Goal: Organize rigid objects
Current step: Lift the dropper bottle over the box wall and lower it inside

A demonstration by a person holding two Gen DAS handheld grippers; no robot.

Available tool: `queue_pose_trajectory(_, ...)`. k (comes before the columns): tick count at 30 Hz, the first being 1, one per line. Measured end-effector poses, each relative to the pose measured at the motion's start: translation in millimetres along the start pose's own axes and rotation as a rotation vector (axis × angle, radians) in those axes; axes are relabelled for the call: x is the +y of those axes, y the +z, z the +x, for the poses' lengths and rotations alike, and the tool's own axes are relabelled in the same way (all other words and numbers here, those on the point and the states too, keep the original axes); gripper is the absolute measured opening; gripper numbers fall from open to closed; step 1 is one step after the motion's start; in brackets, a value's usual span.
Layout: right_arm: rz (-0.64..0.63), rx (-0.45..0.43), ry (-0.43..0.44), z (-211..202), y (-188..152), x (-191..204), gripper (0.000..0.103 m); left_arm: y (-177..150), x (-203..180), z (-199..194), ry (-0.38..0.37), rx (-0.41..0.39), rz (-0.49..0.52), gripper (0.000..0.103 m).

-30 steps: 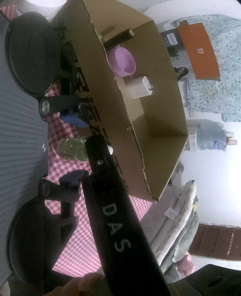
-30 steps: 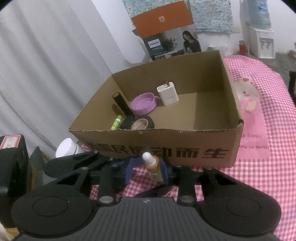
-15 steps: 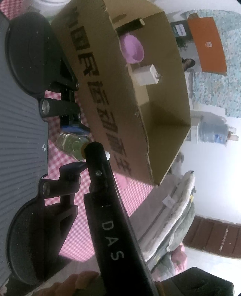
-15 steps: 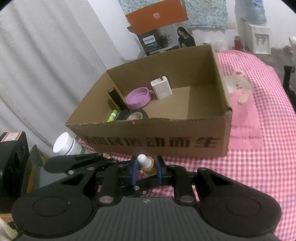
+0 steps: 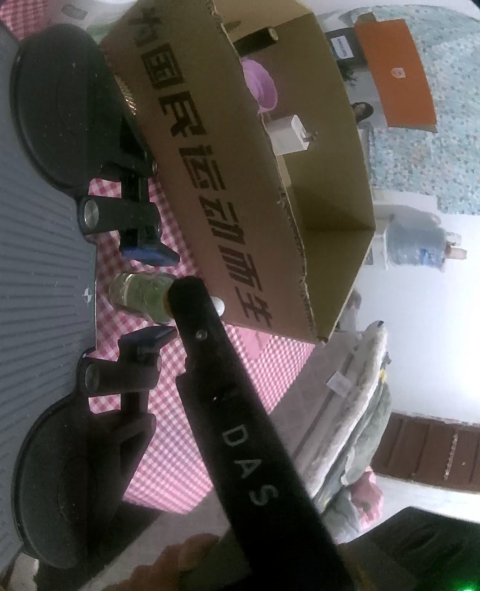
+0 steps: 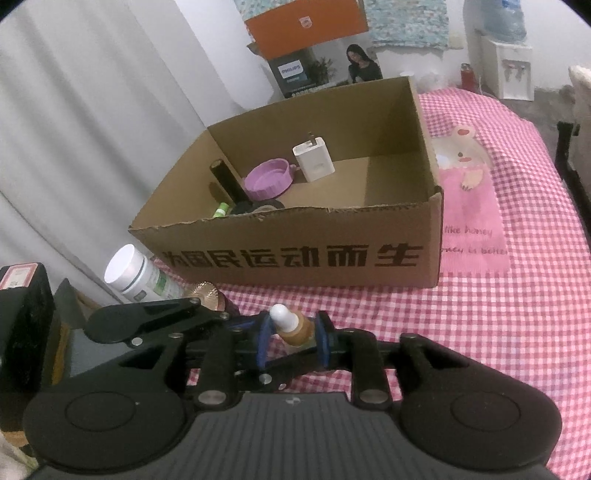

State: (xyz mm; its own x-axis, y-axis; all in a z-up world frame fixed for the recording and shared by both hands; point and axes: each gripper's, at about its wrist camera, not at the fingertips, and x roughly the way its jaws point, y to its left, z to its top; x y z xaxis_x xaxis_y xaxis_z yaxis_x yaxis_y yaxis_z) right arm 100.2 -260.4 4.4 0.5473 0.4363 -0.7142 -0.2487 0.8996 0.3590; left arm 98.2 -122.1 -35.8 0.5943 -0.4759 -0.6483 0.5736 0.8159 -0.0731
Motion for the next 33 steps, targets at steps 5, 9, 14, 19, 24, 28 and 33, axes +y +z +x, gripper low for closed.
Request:
queue_pose_trajectory(5, -0.025, 0.018, -0.008, 6.4, 1.0, -0.1, 0.044, -4.0, -0.4, 11.4, 0.001, 0.027, 0.009, 0.036)
queue_pose_trajectory(9, -0.027, 0.044, -0.010, 15.8, 0.4, -2.1, 0.044, -6.6, 0.7, 19.4, 0.000, 0.037, 0.014, 0.036)
queue_pose_trajectory(14, -0.029, 0.070, -0.007, 26.8, -0.8, -4.2, 0.044, -9.3, 0.1, 27.0, 0.004, 0.049, 0.026, 0.036)
queue_pose_trajectory(19, -0.028, 0.093, -0.011, 35.4, -2.5, -6.3, 0.044, -9.9, 2.6, 33.3, -0.001, 0.057, 0.015, 0.036)
queue_pose_trajectory(24, -0.024, 0.103, -0.007, 39.8, -3.6, -9.7, 0.044, -10.0, 5.8, 35.6, -0.003, 0.057, 0.002, 0.034)
queue_pose_trajectory(28, -0.018, 0.102, 0.005, 39.9, -2.4, -11.1, 0.041, -12.5, 5.9, 33.7, -0.002, 0.054, -0.002, 0.033)
queue_pose_trajectory(33, -0.018, 0.096, 0.010, 38.3, -2.8, -11.2, 0.041, -13.9, 3.6, 31.9, 0.005, 0.052, 0.007, 0.033)
